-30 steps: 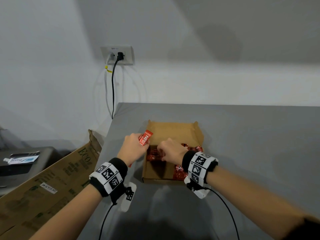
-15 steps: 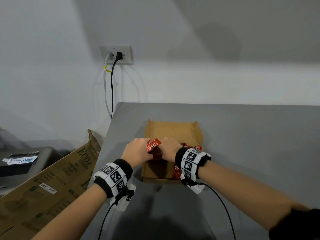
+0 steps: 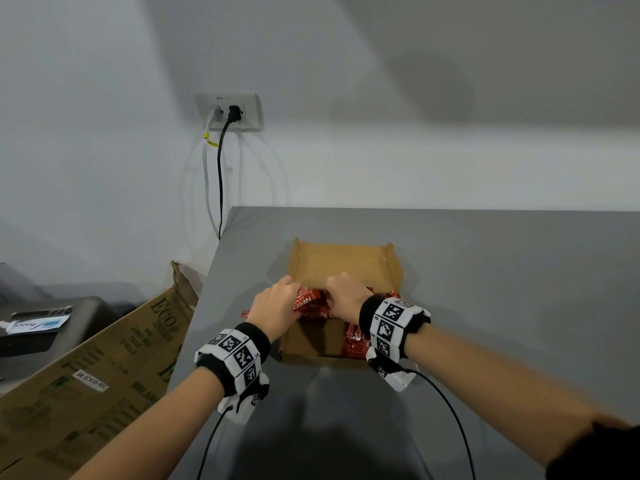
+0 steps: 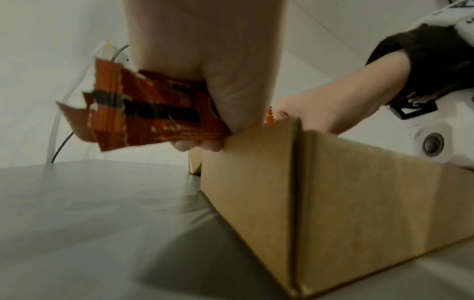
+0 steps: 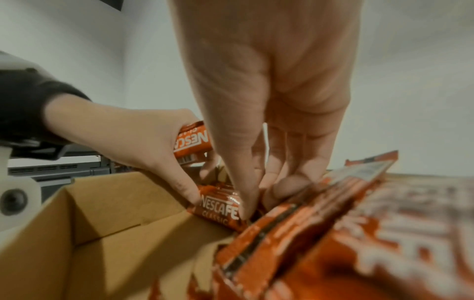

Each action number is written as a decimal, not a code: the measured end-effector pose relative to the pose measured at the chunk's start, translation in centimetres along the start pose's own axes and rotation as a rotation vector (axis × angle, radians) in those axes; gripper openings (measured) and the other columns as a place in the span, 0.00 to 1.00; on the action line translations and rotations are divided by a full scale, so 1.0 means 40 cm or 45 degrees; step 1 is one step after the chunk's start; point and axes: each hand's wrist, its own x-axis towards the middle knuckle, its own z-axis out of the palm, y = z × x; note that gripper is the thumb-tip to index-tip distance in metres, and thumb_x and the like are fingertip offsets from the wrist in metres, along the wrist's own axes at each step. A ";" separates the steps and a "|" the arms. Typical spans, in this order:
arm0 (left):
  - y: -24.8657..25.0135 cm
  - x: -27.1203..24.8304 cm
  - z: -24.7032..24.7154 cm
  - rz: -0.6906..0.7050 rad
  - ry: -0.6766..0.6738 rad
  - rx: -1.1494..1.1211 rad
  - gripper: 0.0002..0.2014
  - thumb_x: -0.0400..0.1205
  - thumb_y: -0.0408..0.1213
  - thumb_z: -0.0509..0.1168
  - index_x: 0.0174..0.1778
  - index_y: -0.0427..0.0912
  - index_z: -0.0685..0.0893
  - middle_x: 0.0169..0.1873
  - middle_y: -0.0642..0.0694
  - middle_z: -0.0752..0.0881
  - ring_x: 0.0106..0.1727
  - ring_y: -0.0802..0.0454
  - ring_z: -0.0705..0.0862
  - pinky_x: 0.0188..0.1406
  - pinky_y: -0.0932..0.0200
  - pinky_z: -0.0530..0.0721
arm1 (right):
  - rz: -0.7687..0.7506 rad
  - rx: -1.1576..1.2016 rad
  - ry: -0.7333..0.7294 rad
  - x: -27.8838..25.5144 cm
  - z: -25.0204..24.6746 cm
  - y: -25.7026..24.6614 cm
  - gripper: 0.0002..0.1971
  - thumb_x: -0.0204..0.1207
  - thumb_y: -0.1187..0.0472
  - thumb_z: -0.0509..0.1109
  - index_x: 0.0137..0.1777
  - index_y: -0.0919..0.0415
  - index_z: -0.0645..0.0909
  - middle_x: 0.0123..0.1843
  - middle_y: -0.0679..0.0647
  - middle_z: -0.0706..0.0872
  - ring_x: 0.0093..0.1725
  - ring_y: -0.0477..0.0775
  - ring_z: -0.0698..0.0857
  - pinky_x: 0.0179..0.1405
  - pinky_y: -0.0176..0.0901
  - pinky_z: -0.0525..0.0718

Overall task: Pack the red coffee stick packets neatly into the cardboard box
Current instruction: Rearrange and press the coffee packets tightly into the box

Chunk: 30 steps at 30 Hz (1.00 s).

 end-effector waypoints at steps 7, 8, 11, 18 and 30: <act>0.000 0.002 0.002 0.012 0.022 0.007 0.15 0.77 0.38 0.69 0.59 0.41 0.79 0.53 0.45 0.78 0.51 0.44 0.82 0.47 0.53 0.79 | 0.005 -0.044 -0.023 0.000 -0.005 0.001 0.05 0.78 0.71 0.61 0.49 0.69 0.79 0.49 0.64 0.84 0.41 0.58 0.79 0.42 0.47 0.81; 0.000 0.001 0.001 0.017 0.019 0.017 0.15 0.78 0.39 0.69 0.60 0.42 0.79 0.53 0.46 0.78 0.51 0.44 0.82 0.47 0.54 0.79 | 0.007 -0.055 -0.029 0.001 -0.006 0.001 0.05 0.78 0.71 0.62 0.48 0.69 0.79 0.48 0.64 0.85 0.40 0.57 0.78 0.40 0.46 0.80; 0.001 0.002 -0.002 0.036 0.010 0.029 0.16 0.78 0.40 0.69 0.61 0.43 0.79 0.54 0.46 0.79 0.53 0.46 0.82 0.50 0.54 0.81 | 0.012 -0.085 -0.062 0.000 -0.012 0.004 0.03 0.76 0.71 0.65 0.46 0.69 0.79 0.47 0.63 0.85 0.41 0.58 0.81 0.43 0.47 0.83; -0.003 0.000 -0.018 0.046 -0.032 0.005 0.17 0.77 0.43 0.70 0.60 0.44 0.80 0.54 0.46 0.81 0.53 0.48 0.82 0.54 0.52 0.82 | 0.035 -0.106 -0.068 0.000 -0.018 0.015 0.03 0.75 0.70 0.65 0.44 0.65 0.81 0.45 0.60 0.87 0.45 0.59 0.86 0.48 0.52 0.88; 0.002 -0.002 -0.071 -0.030 0.211 -0.488 0.10 0.79 0.35 0.69 0.52 0.37 0.77 0.43 0.45 0.82 0.42 0.48 0.83 0.39 0.58 0.83 | 0.044 0.349 0.138 -0.011 -0.088 0.043 0.09 0.79 0.63 0.65 0.58 0.60 0.80 0.47 0.48 0.82 0.42 0.44 0.81 0.46 0.38 0.85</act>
